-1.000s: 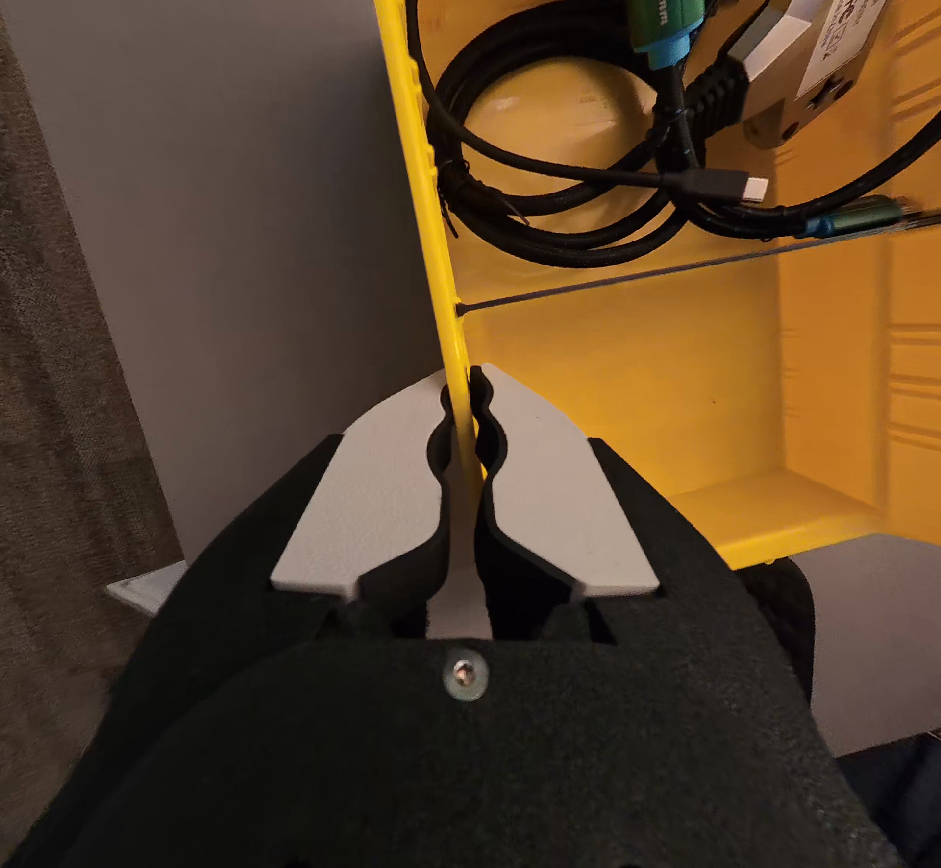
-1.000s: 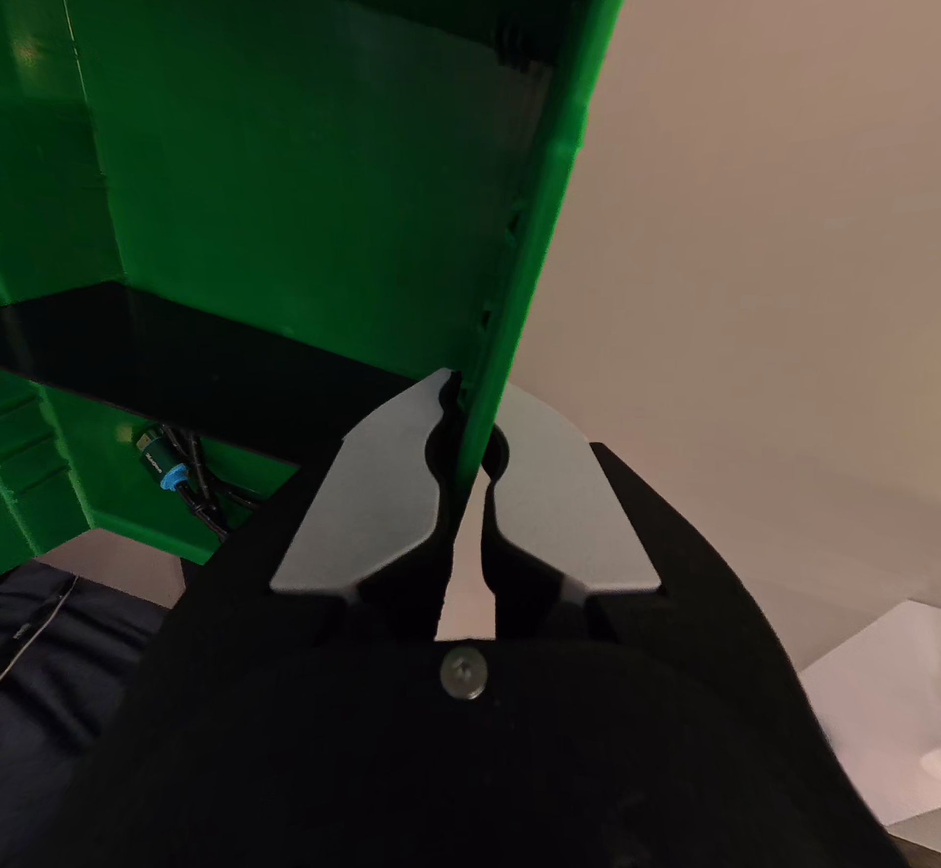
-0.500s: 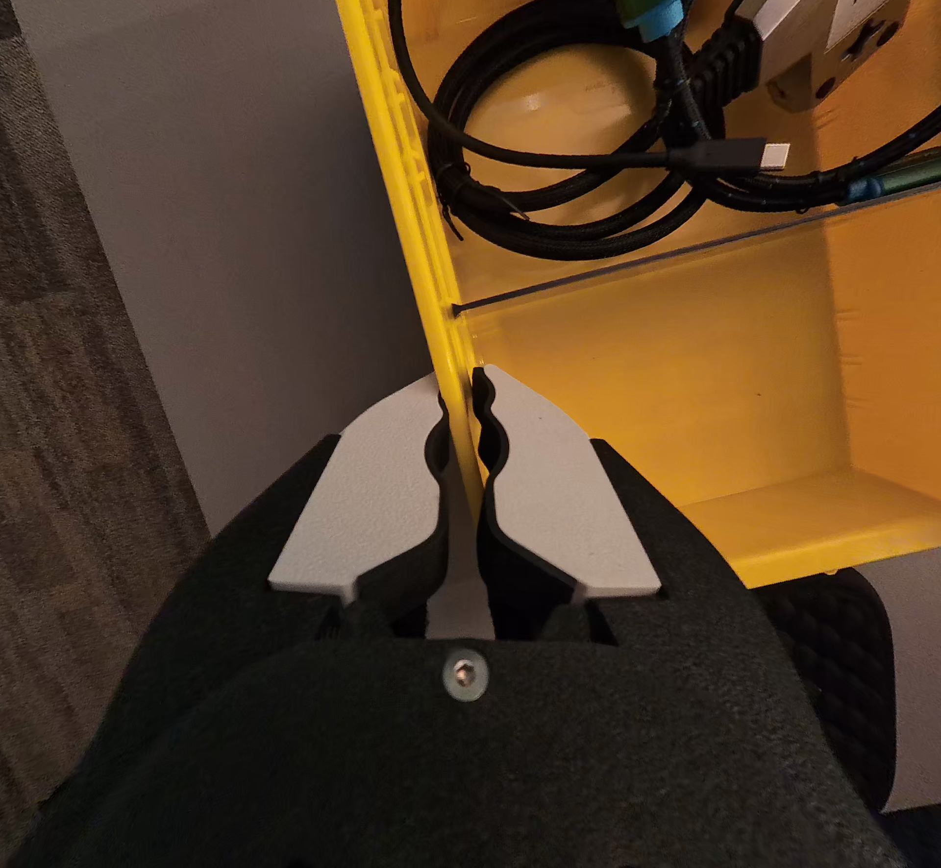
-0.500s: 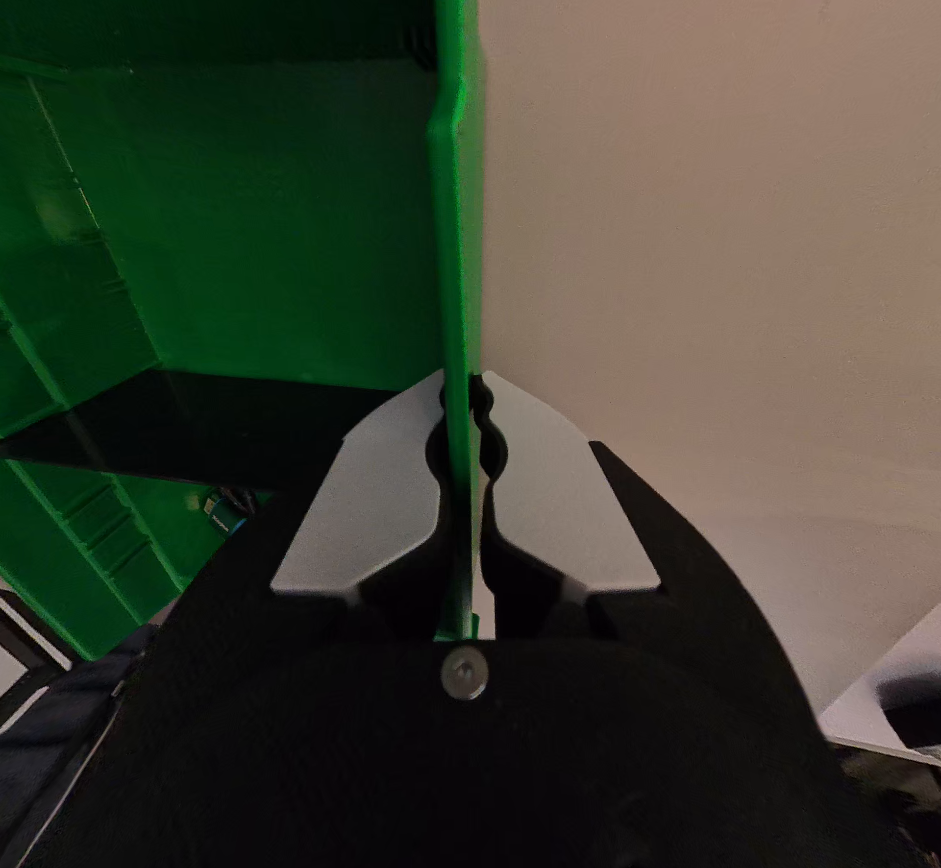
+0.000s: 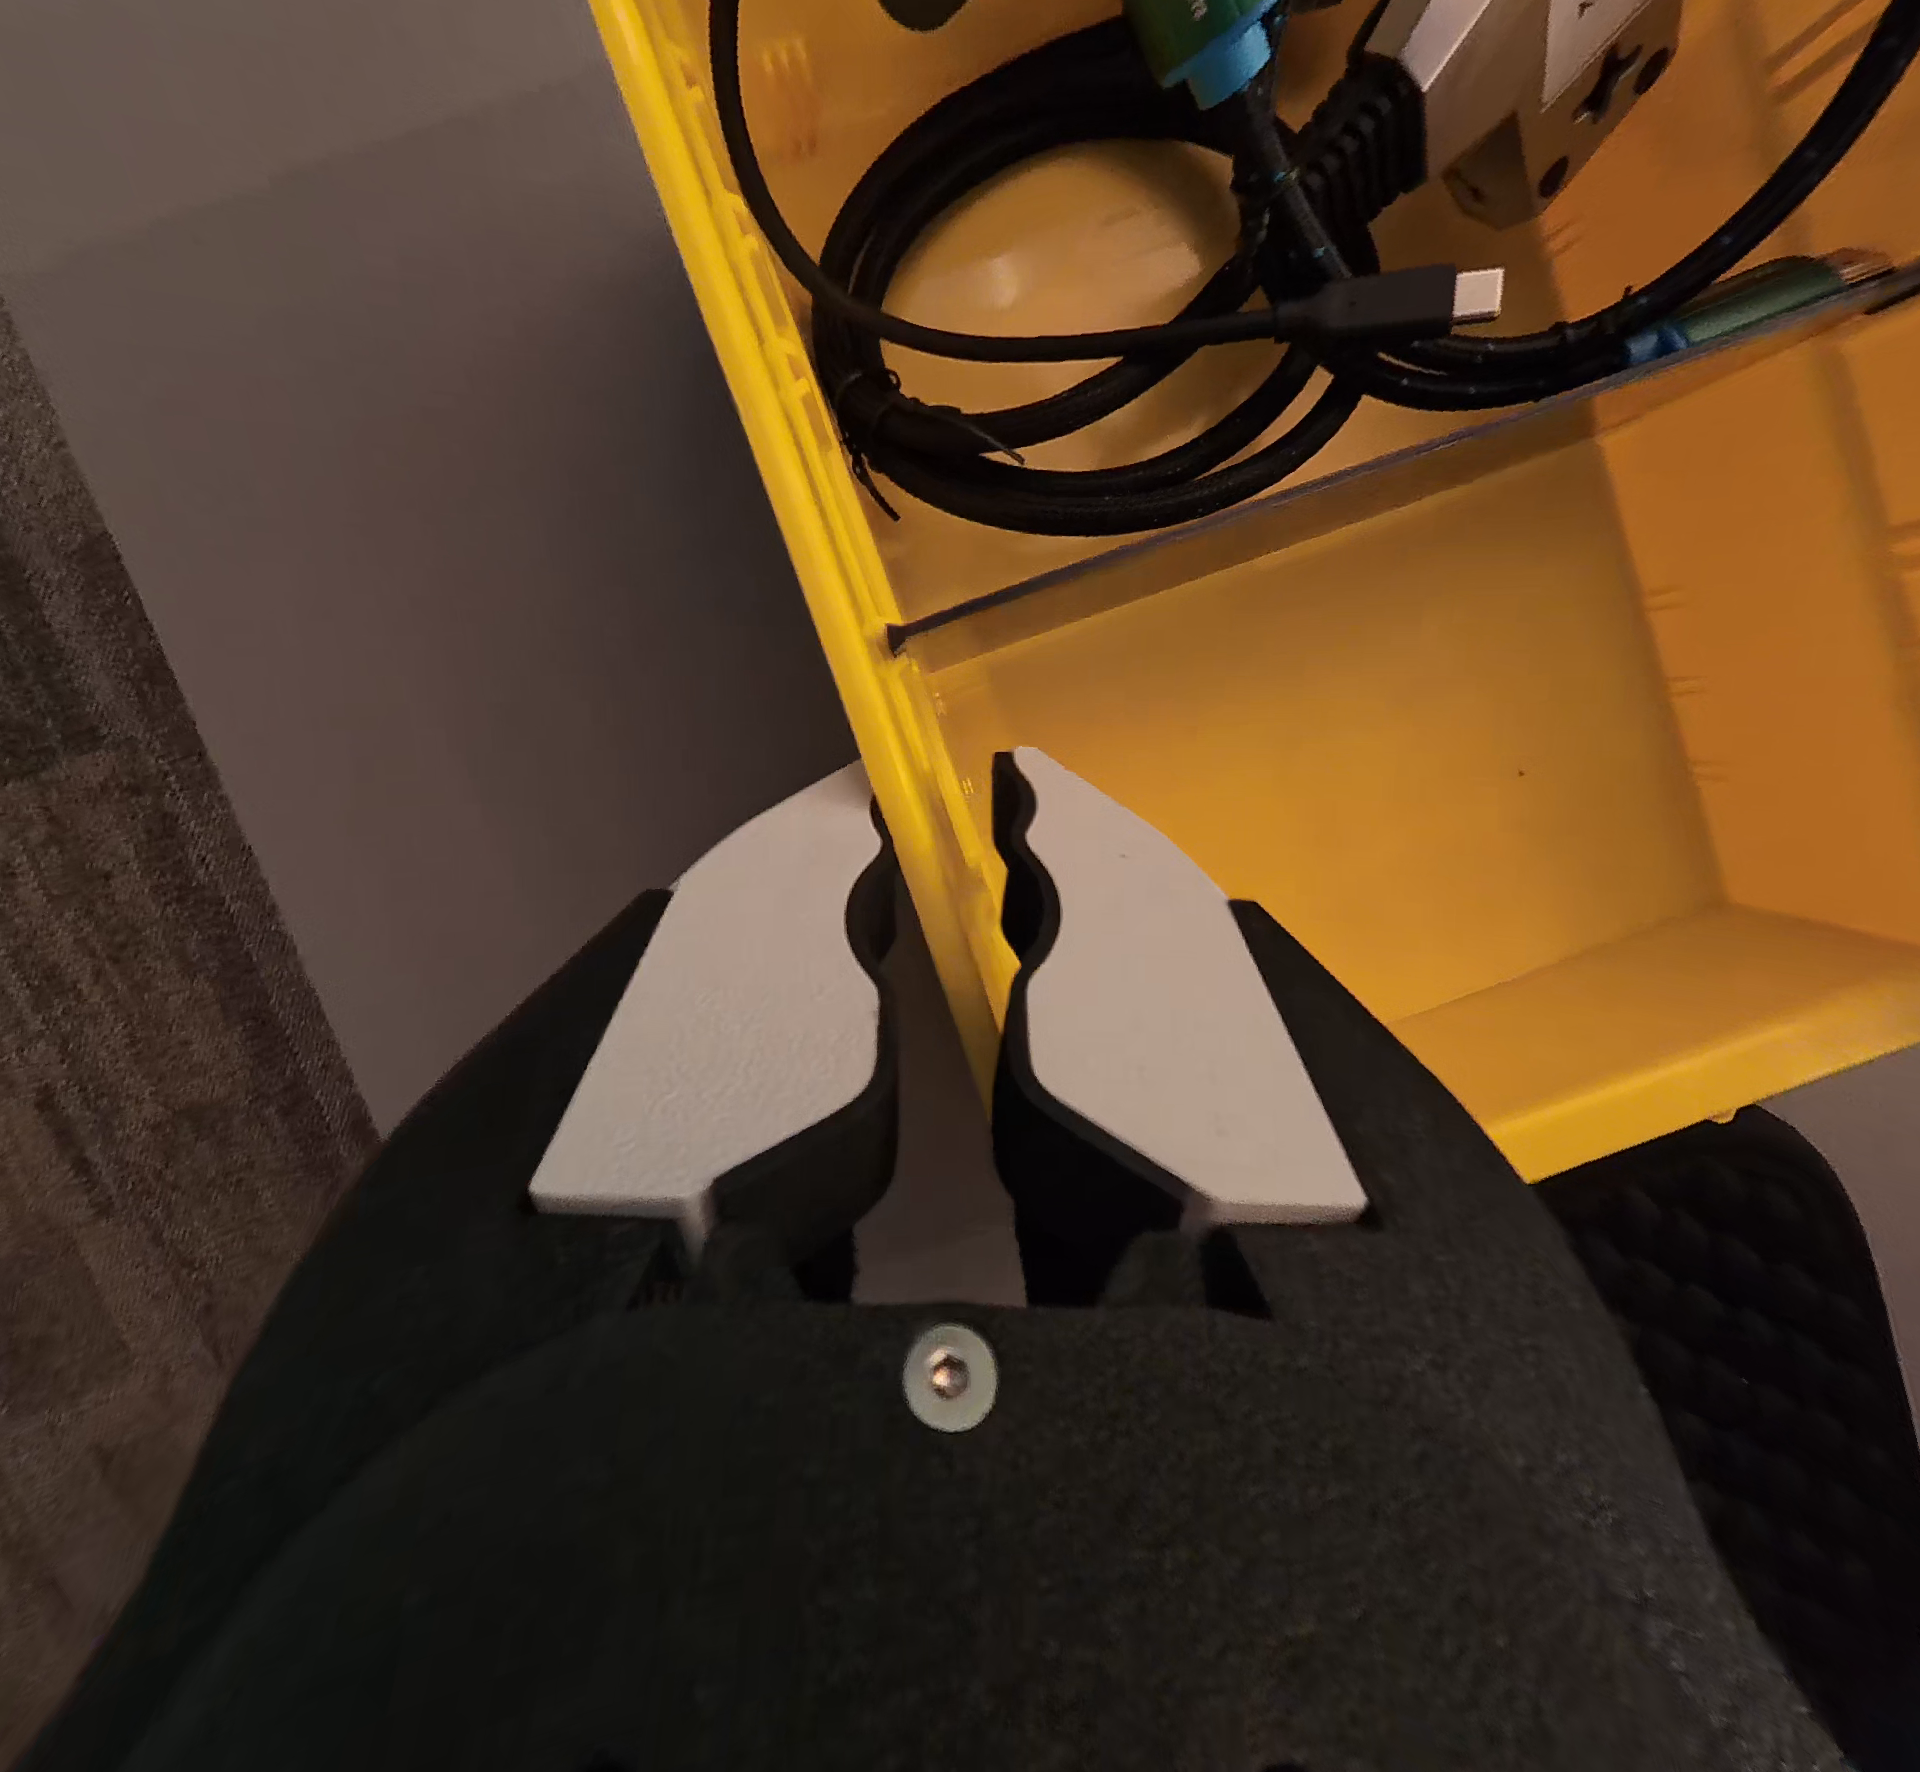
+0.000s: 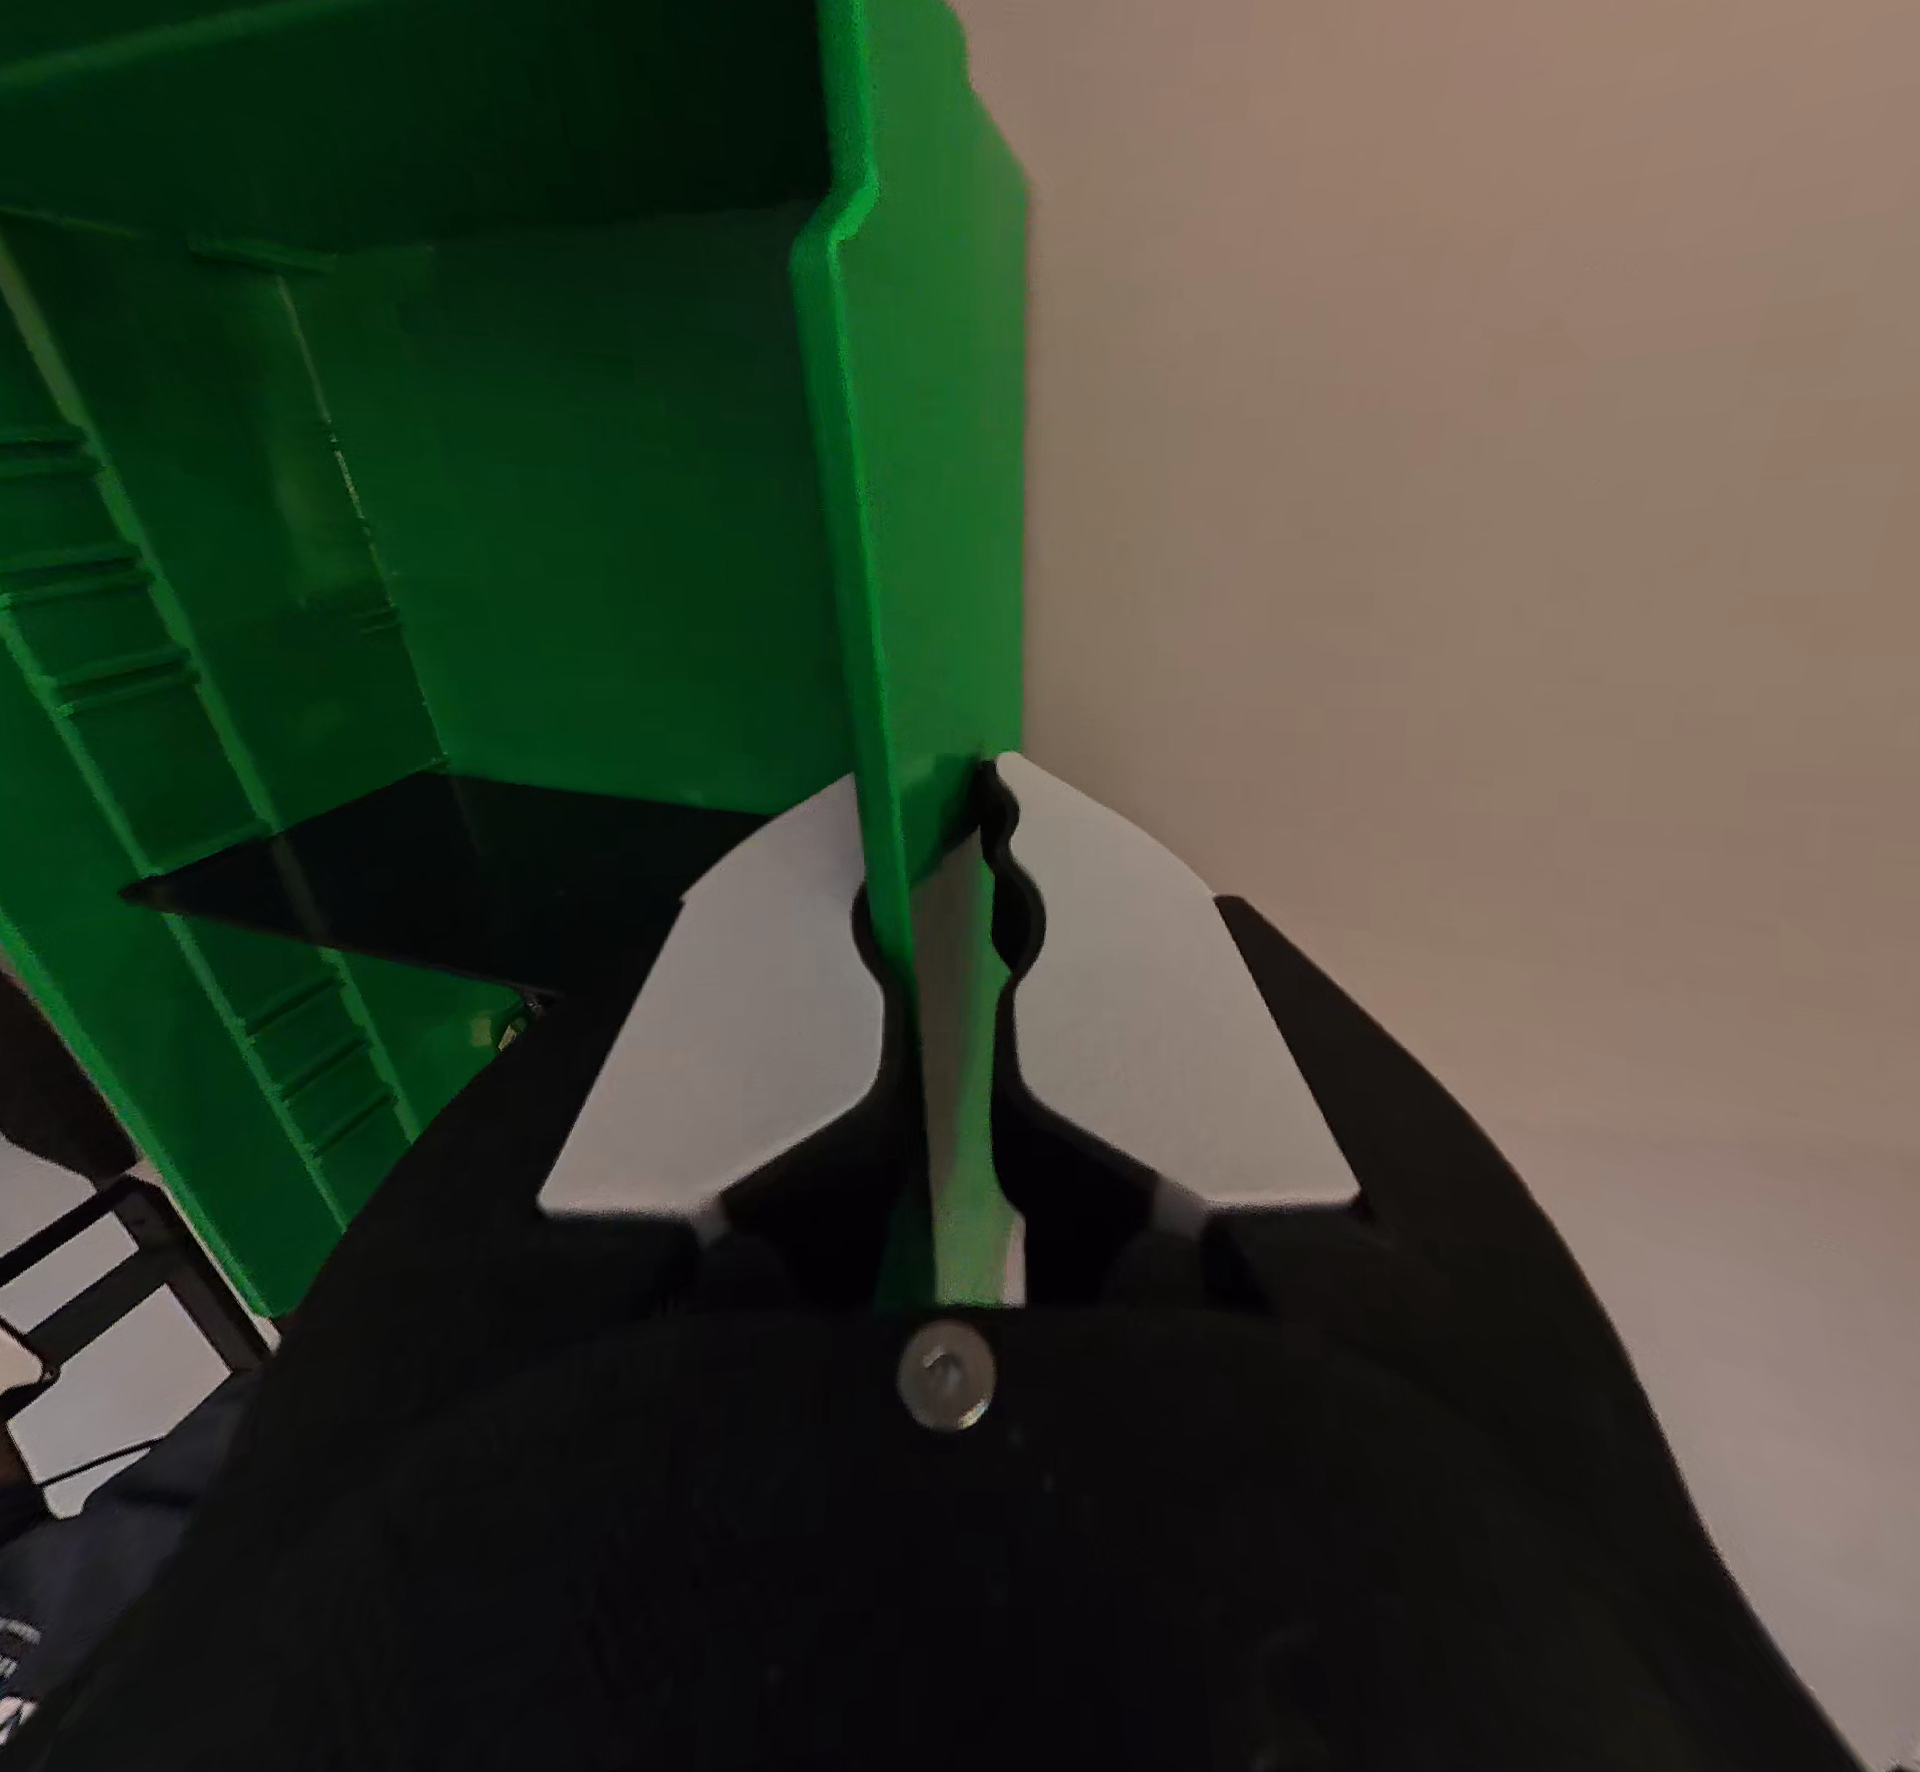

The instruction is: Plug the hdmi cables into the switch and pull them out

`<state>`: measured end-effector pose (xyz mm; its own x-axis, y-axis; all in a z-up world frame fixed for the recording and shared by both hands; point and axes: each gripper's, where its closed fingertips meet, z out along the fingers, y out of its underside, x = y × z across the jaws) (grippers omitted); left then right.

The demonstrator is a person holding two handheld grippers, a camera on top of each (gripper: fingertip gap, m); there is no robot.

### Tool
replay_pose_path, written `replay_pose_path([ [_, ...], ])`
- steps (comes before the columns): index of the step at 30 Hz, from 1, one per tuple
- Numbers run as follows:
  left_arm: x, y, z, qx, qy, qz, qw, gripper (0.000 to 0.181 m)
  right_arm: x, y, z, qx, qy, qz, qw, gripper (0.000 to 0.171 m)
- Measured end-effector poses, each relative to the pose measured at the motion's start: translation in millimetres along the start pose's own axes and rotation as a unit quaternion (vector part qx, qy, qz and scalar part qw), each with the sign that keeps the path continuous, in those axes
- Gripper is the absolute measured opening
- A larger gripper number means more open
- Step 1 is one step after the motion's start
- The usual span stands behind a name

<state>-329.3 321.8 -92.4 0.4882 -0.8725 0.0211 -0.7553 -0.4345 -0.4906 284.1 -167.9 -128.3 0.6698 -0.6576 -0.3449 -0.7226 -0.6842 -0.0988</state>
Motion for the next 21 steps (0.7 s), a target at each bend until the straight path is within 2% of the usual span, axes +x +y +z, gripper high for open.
replay_pose_path([
  [4,0.5,2.0,-5.4,0.027,0.029,-0.049,0.998,0.022,-10.5,1.6,-1.5,0.014,-0.052,-0.015,0.998,0.029],
  [7,0.1,-9.4,-27.8,0.091,0.048,-0.069,0.992,0.022,-12.4,2.8,-12.4,0.035,-0.079,-0.022,0.996,0.032],
  [10,6.9,-33.2,-63.7,0.178,0.059,-0.038,0.982,0.023,-13.6,-1.5,-36.5,0.088,-0.087,-0.033,0.992,0.036],
  [13,30.4,-57.5,-90.7,0.234,0.073,0.037,0.969,0.027,-23.3,-13.9,-78.3,0.194,-0.087,-0.053,0.976,0.036],
  [16,56.7,-77.0,-87.2,0.240,0.086,0.078,0.964,0.036,-58.9,-29.1,-139.1,0.349,-0.086,-0.118,0.926,0.039],
  [19,58.9,-94.9,-54.5,0.184,0.068,0.051,0.979,0.035,-123.1,-31.8,-202.0,0.508,-0.098,-0.206,0.830,0.040],
  [21,51.8,-100.5,-25.4,0.131,0.054,-0.007,0.990,0.024,-162.3,-25.9,-224.1,0.568,-0.099,-0.245,0.779,0.040],
])
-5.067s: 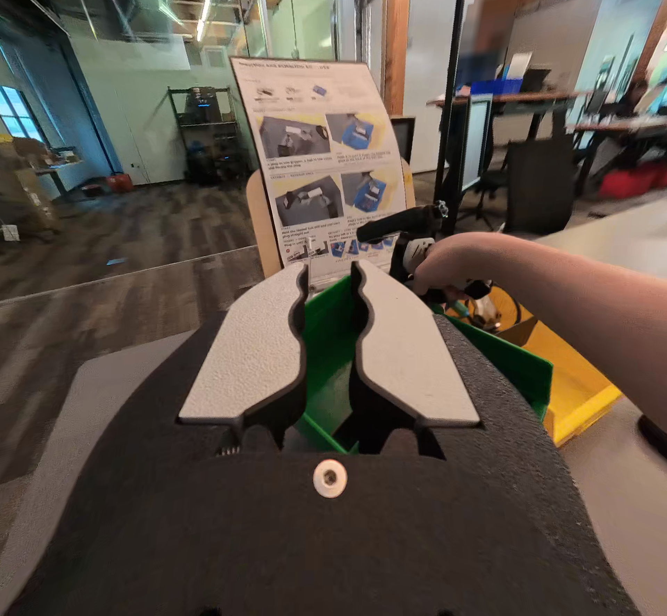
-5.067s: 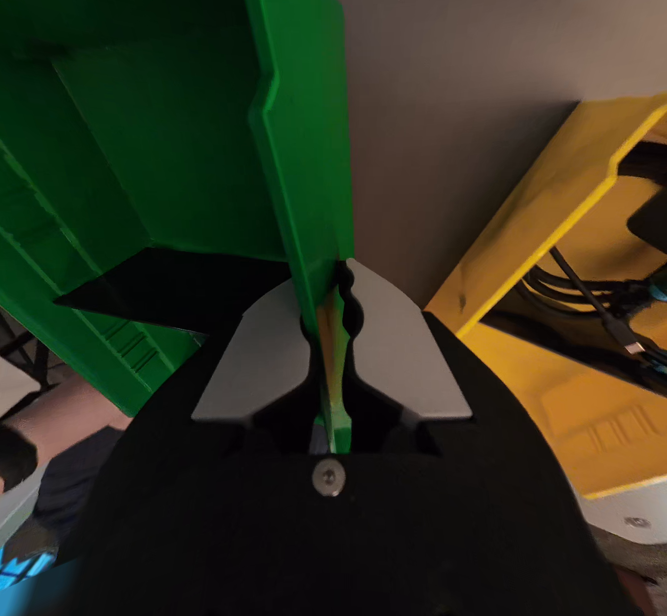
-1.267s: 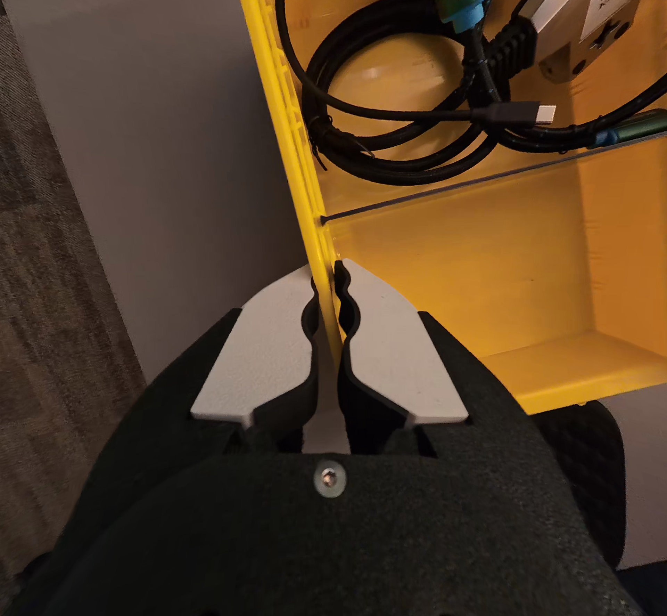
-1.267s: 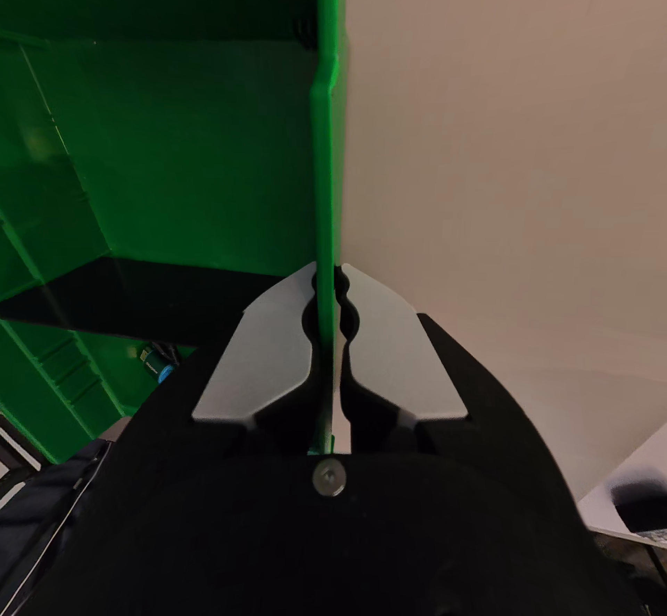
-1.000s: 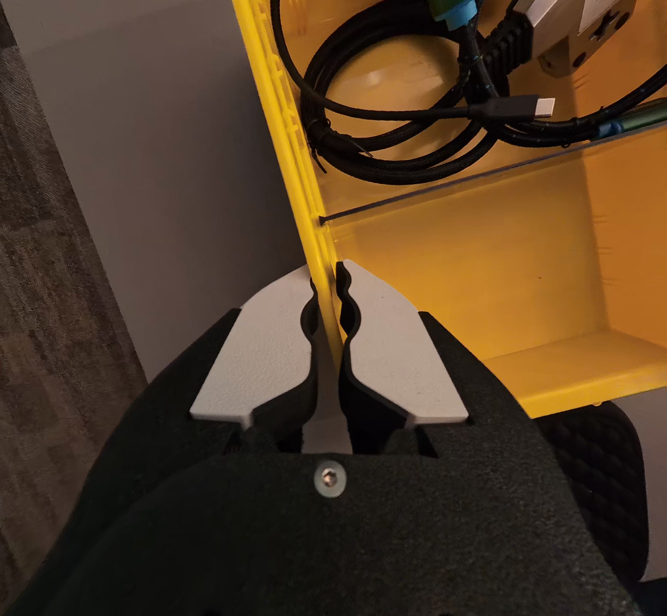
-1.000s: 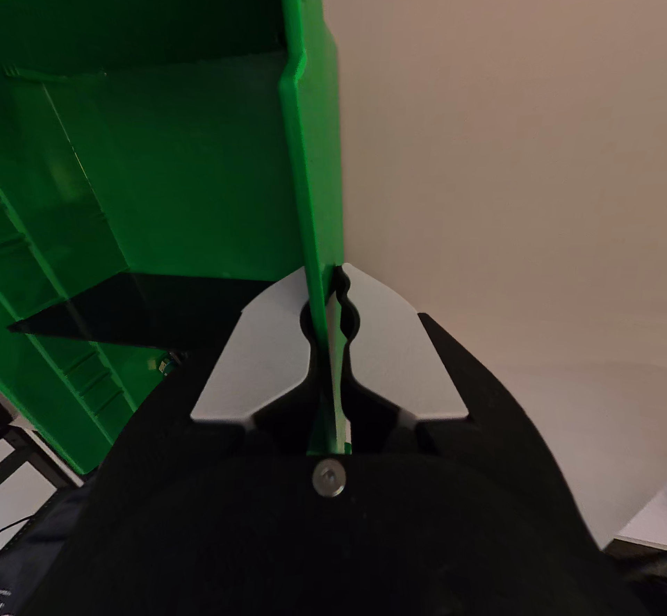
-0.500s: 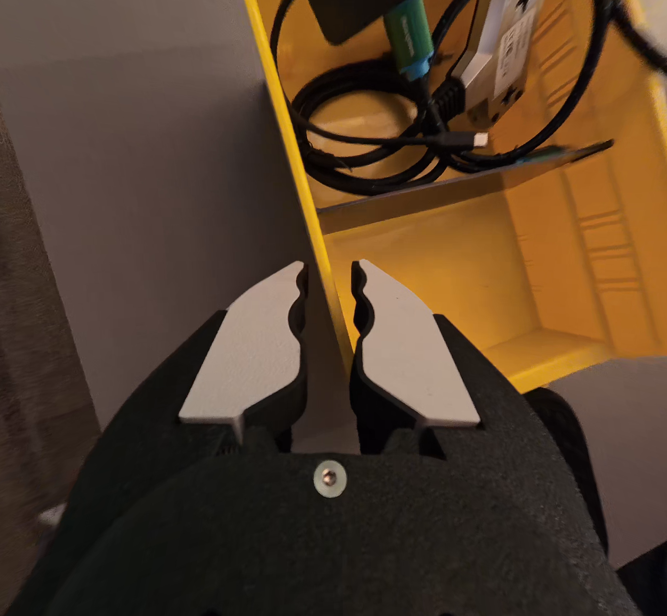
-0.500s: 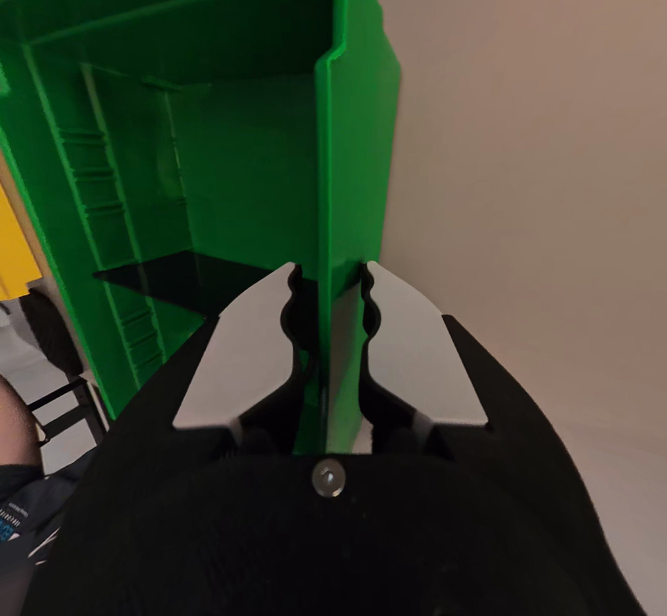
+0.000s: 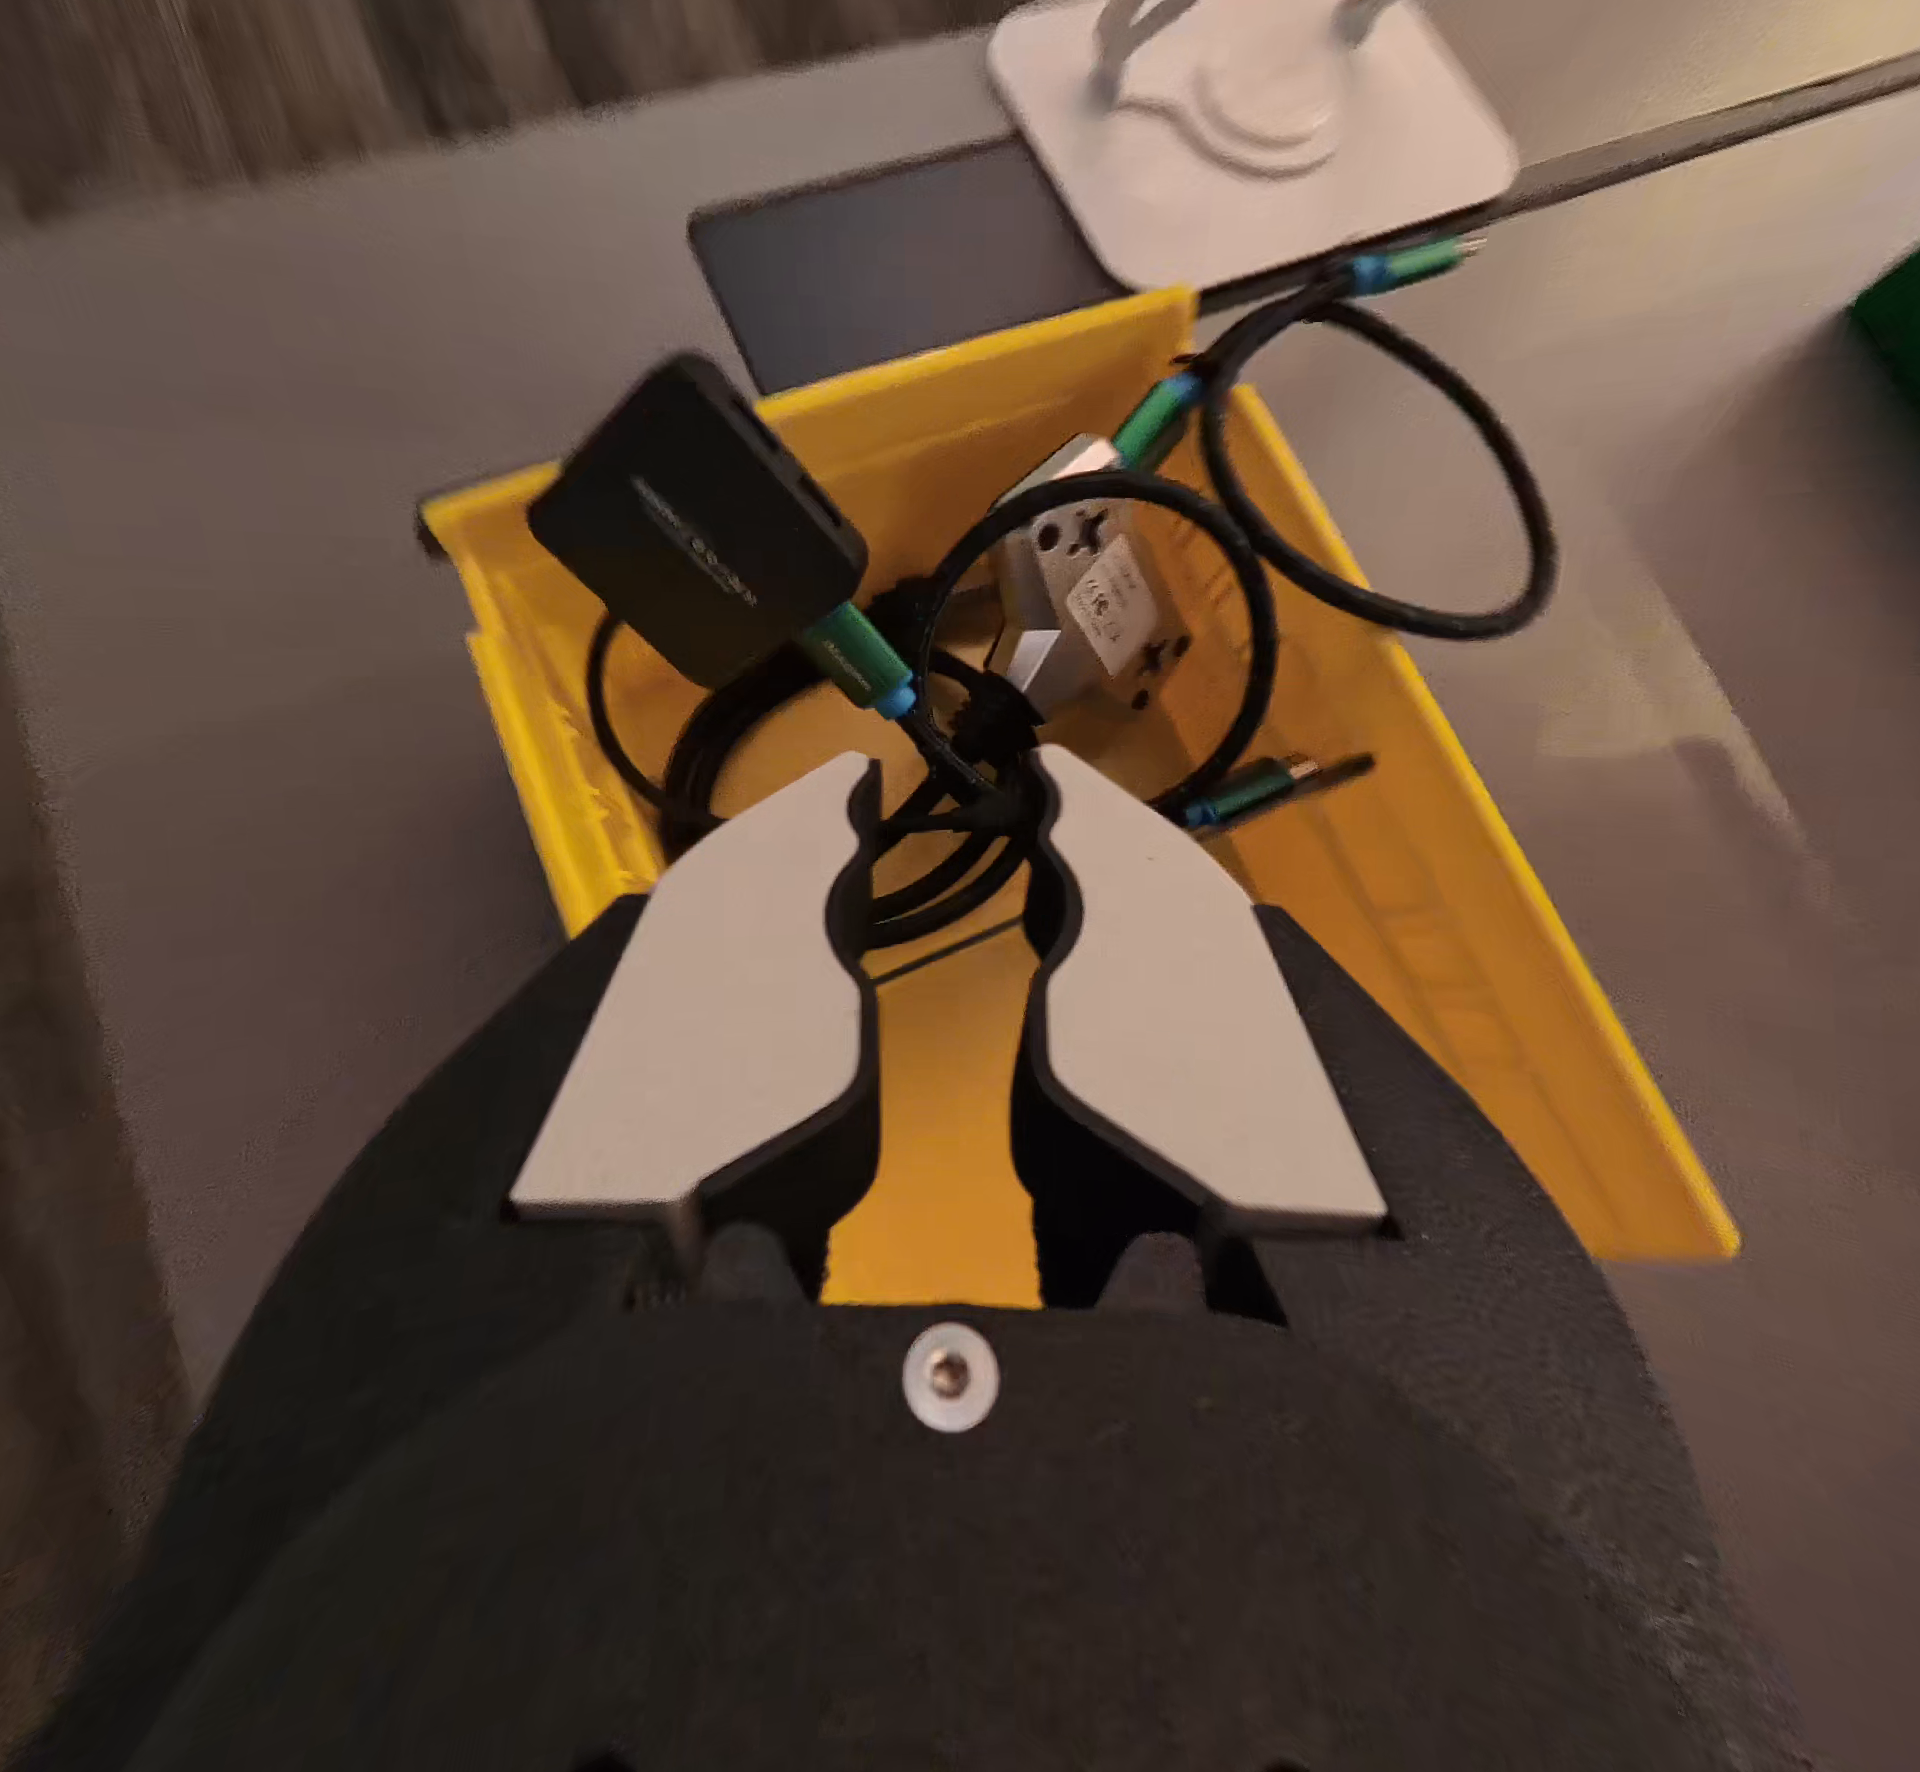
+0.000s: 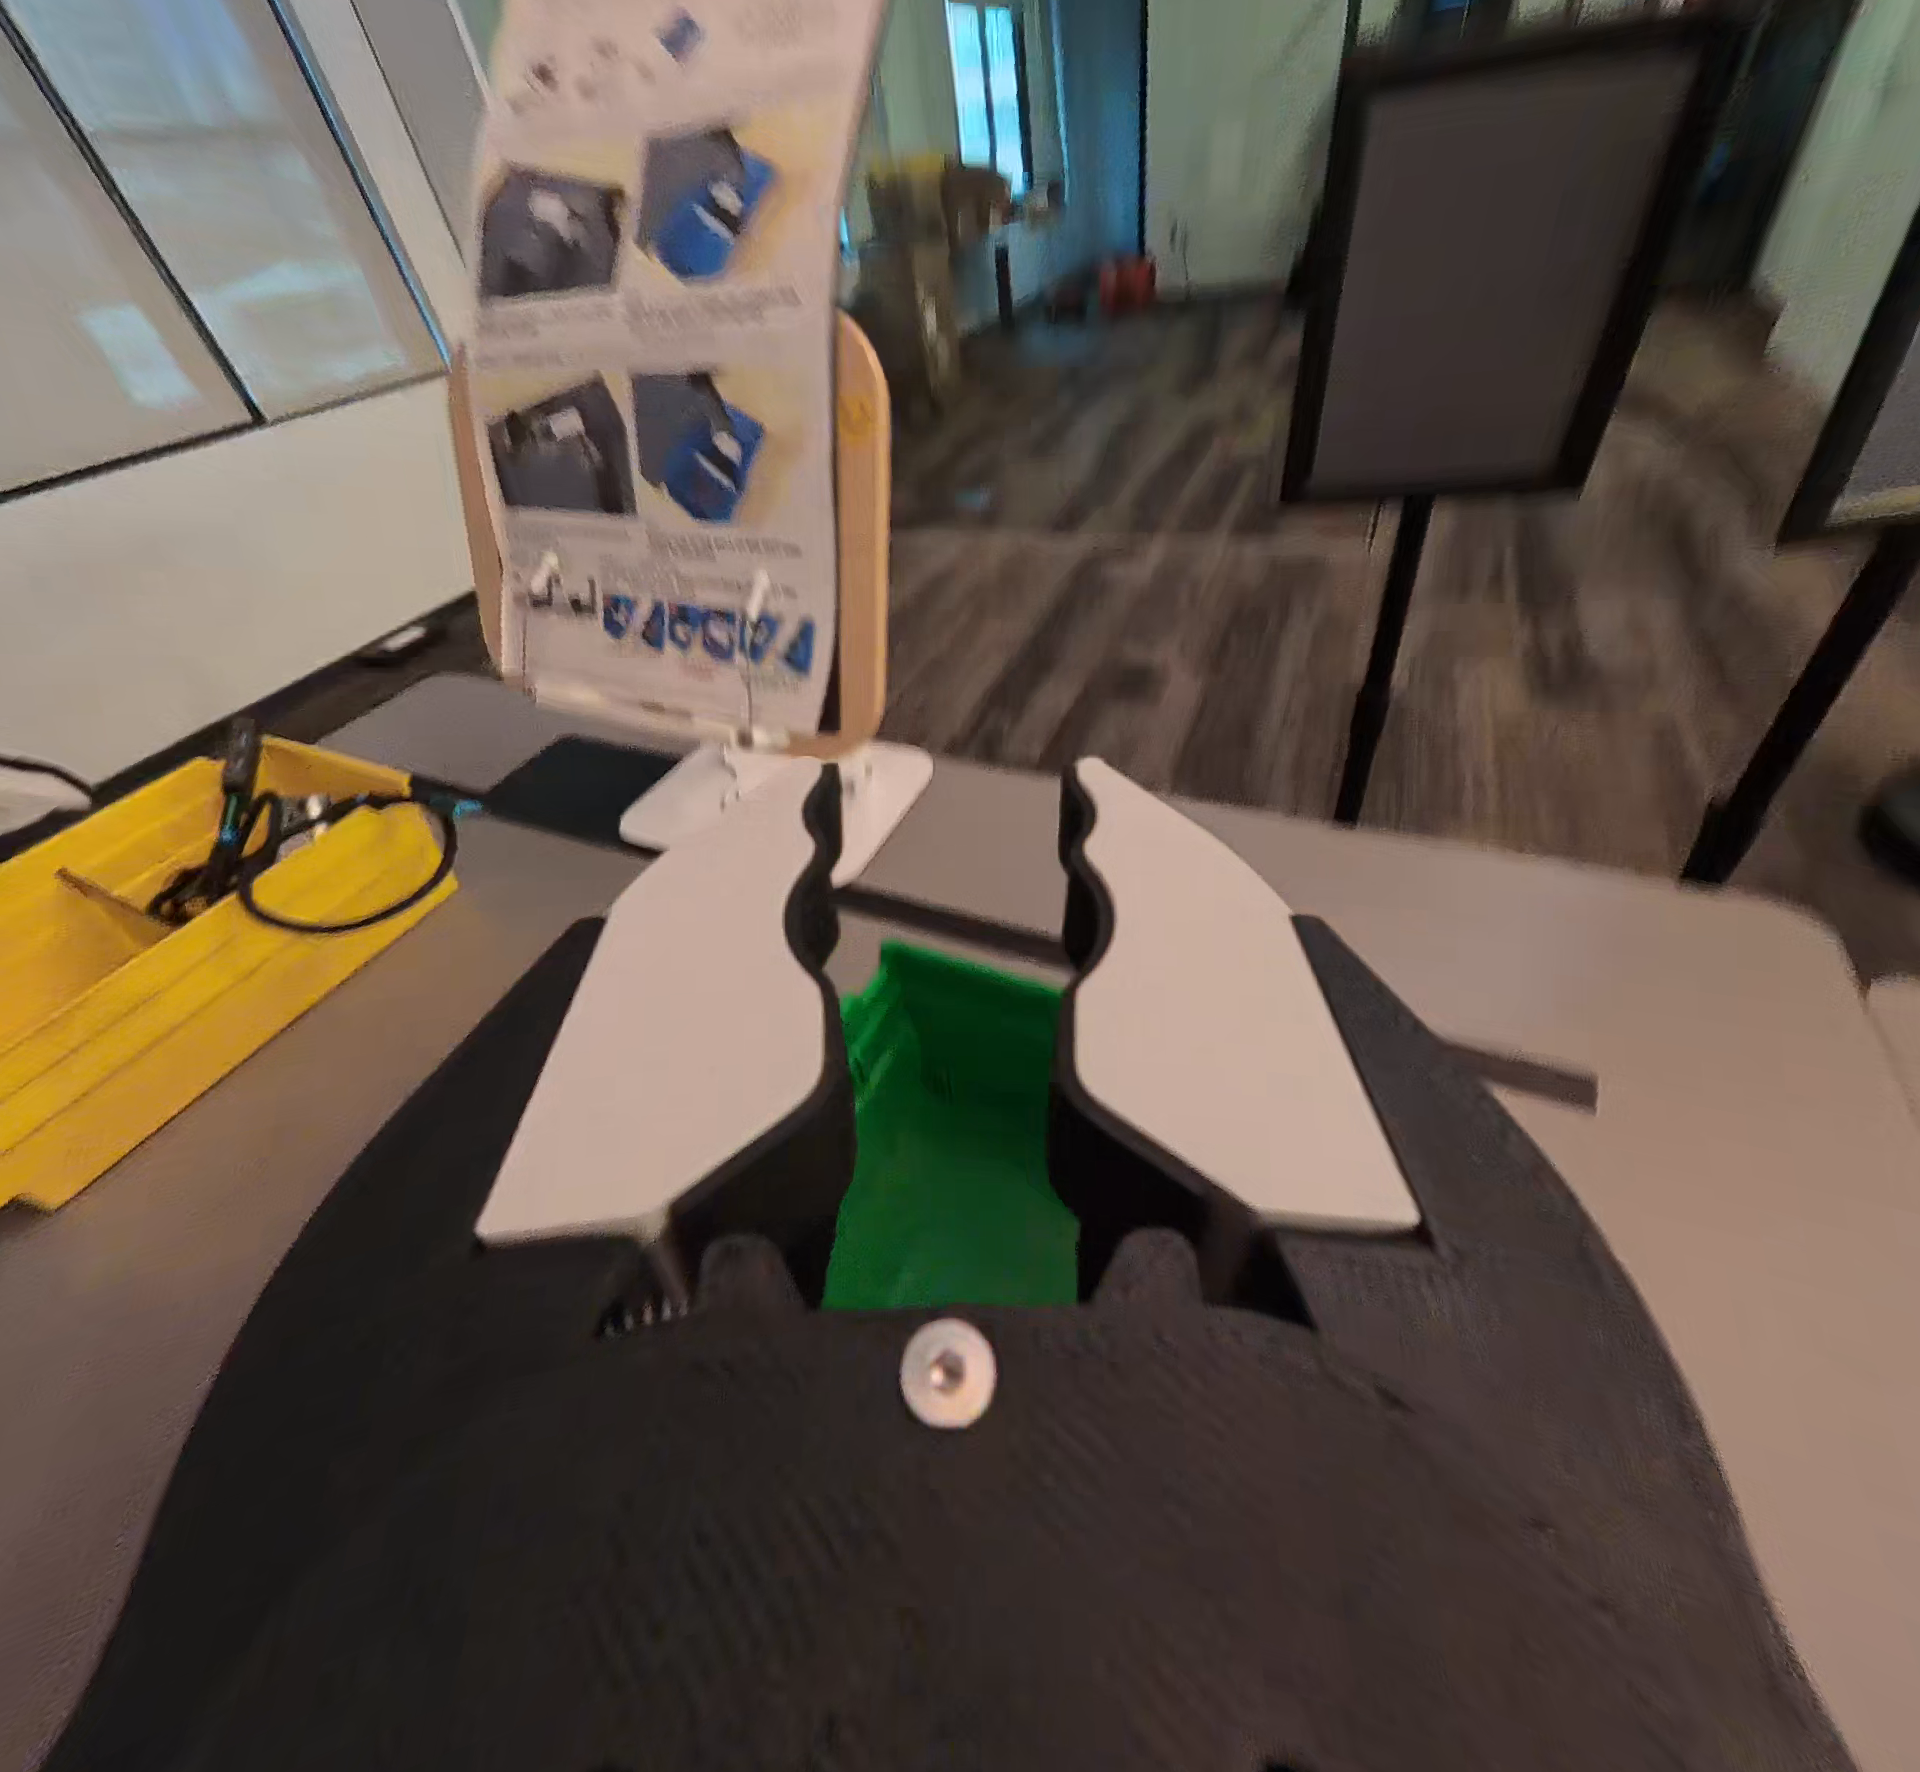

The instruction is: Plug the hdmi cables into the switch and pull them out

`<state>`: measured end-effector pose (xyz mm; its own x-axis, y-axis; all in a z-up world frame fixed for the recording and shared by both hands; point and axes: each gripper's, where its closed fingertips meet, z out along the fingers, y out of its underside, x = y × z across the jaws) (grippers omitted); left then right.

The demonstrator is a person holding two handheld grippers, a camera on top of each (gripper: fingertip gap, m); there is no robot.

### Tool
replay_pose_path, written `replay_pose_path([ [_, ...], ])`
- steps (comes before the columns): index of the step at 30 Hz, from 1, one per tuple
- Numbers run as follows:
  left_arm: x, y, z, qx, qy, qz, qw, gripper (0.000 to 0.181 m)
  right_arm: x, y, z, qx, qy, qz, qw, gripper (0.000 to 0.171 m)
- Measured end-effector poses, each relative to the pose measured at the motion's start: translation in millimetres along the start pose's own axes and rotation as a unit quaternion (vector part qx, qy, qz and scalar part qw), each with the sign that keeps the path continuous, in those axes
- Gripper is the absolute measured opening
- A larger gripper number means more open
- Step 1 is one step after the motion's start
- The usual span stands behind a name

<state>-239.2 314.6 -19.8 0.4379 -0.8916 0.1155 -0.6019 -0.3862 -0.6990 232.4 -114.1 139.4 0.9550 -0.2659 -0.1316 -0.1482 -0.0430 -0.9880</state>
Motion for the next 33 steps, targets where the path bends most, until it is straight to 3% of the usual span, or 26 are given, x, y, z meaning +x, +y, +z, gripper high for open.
replay_pose_path([
  [2,1.6,8.4,25.7,-0.056,0.020,-0.080,0.995,0.015,-23.7,-13.4,6.5,0.039,0.009,-0.043,0.998,0.039],
  [5,6.8,7.1,52.5,-0.070,0.043,-0.129,0.988,0.022,-57.0,-4.9,21.6,0.037,-0.023,-0.083,0.996,0.033],
  [7,-2.6,4.9,62.5,-0.069,0.009,-0.131,0.989,0.029,-72.5,8.1,35.4,0.020,-0.056,-0.088,0.994,0.032],
  [10,-8.8,3.8,67.1,-0.081,-0.020,-0.122,0.989,0.018,-89.5,29.4,52.4,-0.039,-0.100,-0.100,0.989,0.032],
  [16,-28.6,11.5,62.7,-0.102,-0.106,-0.093,0.985,0.030,-106.0,38.9,63.0,-0.059,-0.120,-0.135,0.982,0.032],
  [19,-21.9,10.6,72.6,-0.093,-0.061,-0.127,0.986,0.025,-111.4,36.0,62.3,-0.052,-0.132,-0.133,0.981,0.032],
  [21,-15.9,9.2,80.2,-0.083,-0.014,-0.175,0.981,0.037,-113.7,36.1,61.5,-0.053,-0.140,-0.130,0.980,0.031],
  [25,-17.4,11.4,87.6,-0.058,0.043,-0.204,0.976,0.031,-109.5,37.4,63.3,-0.054,-0.133,-0.131,0.981,0.029],
  [28,-17.9,9.8,83.4,-0.025,0.053,-0.186,0.981,0.028,-110.2,37.9,64.5,-0.051,-0.140,-0.120,0.981,0.028],
  [33,-17.0,-2.2,64.9,0.024,-0.017,-0.078,0.996,0.026,-111.4,45.0,69.4,-0.068,-0.136,-0.129,0.980,0.028],
])
